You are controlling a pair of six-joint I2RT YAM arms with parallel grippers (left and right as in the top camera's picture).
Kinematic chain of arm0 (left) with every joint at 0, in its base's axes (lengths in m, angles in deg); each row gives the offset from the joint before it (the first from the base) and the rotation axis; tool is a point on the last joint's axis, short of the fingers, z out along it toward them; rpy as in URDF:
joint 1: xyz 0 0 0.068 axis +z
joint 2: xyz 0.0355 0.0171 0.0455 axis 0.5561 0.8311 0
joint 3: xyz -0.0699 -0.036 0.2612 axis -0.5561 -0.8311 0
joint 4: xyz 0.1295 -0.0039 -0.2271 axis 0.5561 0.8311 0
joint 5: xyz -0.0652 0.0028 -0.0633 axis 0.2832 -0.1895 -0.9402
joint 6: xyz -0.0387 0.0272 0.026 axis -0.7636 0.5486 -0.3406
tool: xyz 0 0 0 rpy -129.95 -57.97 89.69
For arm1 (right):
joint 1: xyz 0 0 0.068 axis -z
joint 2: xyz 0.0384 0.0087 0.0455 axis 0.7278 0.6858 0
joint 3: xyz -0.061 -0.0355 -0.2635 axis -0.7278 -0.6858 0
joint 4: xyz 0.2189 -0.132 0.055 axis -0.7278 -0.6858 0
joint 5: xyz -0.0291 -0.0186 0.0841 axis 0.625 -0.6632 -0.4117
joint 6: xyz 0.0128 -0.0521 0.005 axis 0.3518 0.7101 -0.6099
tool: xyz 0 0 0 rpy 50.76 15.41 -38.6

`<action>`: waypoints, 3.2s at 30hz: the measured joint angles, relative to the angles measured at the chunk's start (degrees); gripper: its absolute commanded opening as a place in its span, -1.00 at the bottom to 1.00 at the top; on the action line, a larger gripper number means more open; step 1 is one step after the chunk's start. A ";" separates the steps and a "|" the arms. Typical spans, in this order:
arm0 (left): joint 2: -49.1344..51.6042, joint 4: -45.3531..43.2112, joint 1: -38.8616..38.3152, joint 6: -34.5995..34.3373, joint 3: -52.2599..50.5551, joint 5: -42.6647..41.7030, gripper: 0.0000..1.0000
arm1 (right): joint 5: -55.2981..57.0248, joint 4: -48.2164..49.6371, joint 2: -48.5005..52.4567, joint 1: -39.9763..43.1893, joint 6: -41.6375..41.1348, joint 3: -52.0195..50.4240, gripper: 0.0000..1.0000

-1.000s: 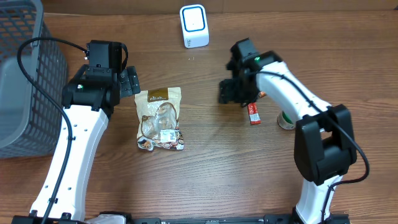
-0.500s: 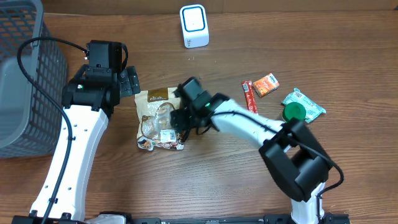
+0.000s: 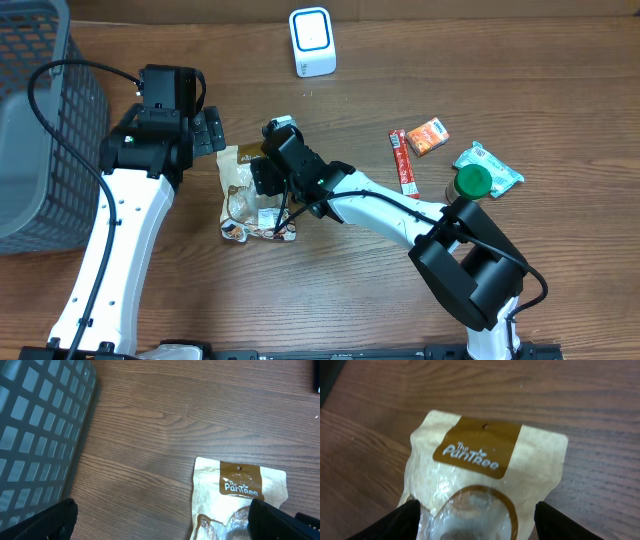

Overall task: Scan the item barcode
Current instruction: 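Move the right gripper to the PanTree bag and grasp its top edge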

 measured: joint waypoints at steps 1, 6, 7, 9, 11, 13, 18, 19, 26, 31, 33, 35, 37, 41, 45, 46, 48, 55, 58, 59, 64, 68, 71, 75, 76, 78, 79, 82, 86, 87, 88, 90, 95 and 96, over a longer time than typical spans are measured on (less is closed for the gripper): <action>0.00 0.02 0.00 -0.02 0.00 0.00 1.00 | 0.59 0.26 0.00 0.00 -0.04 0.00 0.48; 0.00 0.02 0.00 -0.02 0.00 0.00 1.00 | 1.64 -0.13 1.05 0.00 -0.39 0.04 0.50; 0.00 0.00 0.02 -0.02 0.00 0.00 0.99 | 1.81 -0.50 1.66 -0.02 -0.44 0.11 0.50; 0.00 0.00 0.00 -0.02 0.00 0.00 1.00 | 1.97 -1.09 3.45 0.00 -0.42 0.15 0.53; 0.00 0.02 0.00 0.00 0.00 0.00 1.00 | 2.10 -2.14 5.18 0.00 -0.68 0.15 0.62; 0.00 0.02 0.00 0.00 0.00 0.00 1.00 | 2.91 -3.39 5.40 -0.02 -0.79 0.63 0.68; 0.00 0.02 0.02 0.00 0.00 0.00 0.99 | 8.00 -13.18 4.17 0.74 -5.40 1.51 0.78; 0.00 0.00 0.02 -0.02 0.00 0.00 1.00 | 8.85 -15.10 3.58 1.20 -6.71 1.51 0.80; 0.00 0.02 0.02 -0.02 0.00 0.00 1.00 | 8.85 -25.75 0.94 6.54 -14.14 1.49 0.85; 0.00 0.00 0.00 -0.02 0.00 0.00 1.00 | 3.98 -27.04 -0.22 7.10 -15.02 1.49 0.86; 0.00 0.00 0.00 -0.02 0.00 0.00 1.00 | 2.84 -27.80 -1.90 7.06 -14.60 1.49 0.89; 0.00 0.00 0.00 -0.02 0.00 0.00 1.00 | 1.99 -27.76 -5.18 6.91 -12.94 1.53 0.96; 0.00 0.00 0.00 0.00 0.00 0.00 0.99 | 2.14 -27.69 -8.37 6.84 -11.45 1.68 0.99; 0.00 0.00 0.02 -0.02 0.00 0.00 1.00 | 4.96 -27.21 -13.81 6.84 -9.57 3.17 0.95; 0.00 0.02 0.00 -0.02 0.00 0.00 0.99 | 7.69 -26.91 -14.05 6.86 -8.52 3.78 -0.42; 0.00 0.02 0.00 0.00 0.00 0.00 0.99 | 8.02 -26.69 -13.49 6.86 -8.39 3.78 -0.88; 0.00 0.00 0.02 0.00 0.00 0.00 0.99 | 8.41 -25.75 -12.17 6.84 -8.17 3.78 -0.93; 0.00 0.02 0.02 -0.02 0.00 0.00 1.00 | 9.42 -19.30 -5.62 7.13 -4.44 3.76 -0.68; 0.00 0.02 0.00 -0.02 0.00 0.00 1.00 | 9.53 -17.38 -3.34 7.76 -2.82 3.76 -0.66; 0.00 0.00 0.00 -0.02 0.00 0.00 1.00 | 9.57 -16.90 -2.64 8.13 -2.45 3.76 -0.66; 0.00 0.00 0.00 -0.02 0.00 0.00 1.00 | 9.09 -16.96 1.01 10.93 -1.46 3.76 -0.61; 0.00 0.00 0.00 0.00 0.00 0.00 0.99 | 5.77 -22.16 2.16 12.35 -1.22 3.72 -0.49; 0.00 0.00 0.02 -0.02 0.00 0.00 1.00 | 0.55 -29.22 2.21 12.59 -0.94 3.91 -0.41; 0.00 0.02 0.02 0.00 0.00 0.00 1.00 | -6.49 -35.45 2.14 12.24 -0.98 3.98 -0.38; 0.00 0.02 0.02 -0.02 0.00 0.00 1.00 | -8.02 -36.87 2.14 12.07 -0.98 4.04 -0.37; 0.00 0.02 0.00 -0.02 0.00 0.00 0.99 | -10.51 -38.84 2.14 11.78 -0.98 4.07 -0.34; 0.00 0.02 0.00 0.00 0.00 0.00 1.00 | -11.78 -39.67 2.14 11.58 -0.96 4.09 -0.29; 0.00 0.00 0.02 0.00 0.00 0.00 0.99 | -15.89 -42.16 2.14 11.28 -0.94 4.11 -0.21; 0.00 0.00 0.00 -0.02 0.00 0.00 0.99 | -19.02 -46.90 2.14 11.41 -0.94 5.27 -0.13; 0.00 0.00 0.00 0.00 0.00 0.00 0.99 | -19.37 -47.67 2.14 11.43 -0.92 6.08 -0.11; 0.00 0.02 0.00 -0.02 0.00 0.00 0.99 | -19.76 -47.93 2.14 11.47 -0.96 7.23 -0.08; 0.00 0.00 0.00 -0.02 0.00 0.00 1.00 | -20.31 -47.30 2.05 11.63 -0.94 9.31 0.05; 0.00 0.00 0.02 -0.02 0.00 0.00 0.99 | -20.90 -43.25 1.01 11.76 -0.98 10.84 0.72; 0.00 0.00 0.00 0.00 0.00 0.00 0.99 | -20.87 -42.99 0.96 11.78 -0.68 10.84 0.74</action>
